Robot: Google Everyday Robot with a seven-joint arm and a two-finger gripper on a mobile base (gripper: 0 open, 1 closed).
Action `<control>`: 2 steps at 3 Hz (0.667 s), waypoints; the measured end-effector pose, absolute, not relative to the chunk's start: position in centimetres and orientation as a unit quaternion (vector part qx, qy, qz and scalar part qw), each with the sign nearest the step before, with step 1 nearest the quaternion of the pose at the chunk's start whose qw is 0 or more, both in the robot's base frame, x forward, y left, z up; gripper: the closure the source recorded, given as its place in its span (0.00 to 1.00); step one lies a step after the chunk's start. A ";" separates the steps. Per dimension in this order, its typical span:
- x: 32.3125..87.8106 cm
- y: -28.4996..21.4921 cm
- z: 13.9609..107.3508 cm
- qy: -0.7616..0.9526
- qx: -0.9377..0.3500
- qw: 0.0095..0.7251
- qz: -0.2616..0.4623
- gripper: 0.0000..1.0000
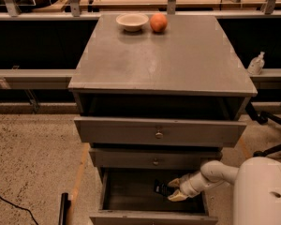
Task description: Place rxbar blueberry into bottom drawer
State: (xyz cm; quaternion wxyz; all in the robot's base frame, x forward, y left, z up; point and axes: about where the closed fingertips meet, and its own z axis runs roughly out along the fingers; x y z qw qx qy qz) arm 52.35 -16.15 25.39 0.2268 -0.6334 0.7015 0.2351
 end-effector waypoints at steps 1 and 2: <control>53.5 -15.7 22.9 0.714 -0.617 0.230 0.238 0.59; 53.8 -15.5 21.7 0.724 -0.609 0.227 0.232 0.36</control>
Offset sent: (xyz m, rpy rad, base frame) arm 0.0206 0.0055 -0.0503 -0.0262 0.0187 -0.0992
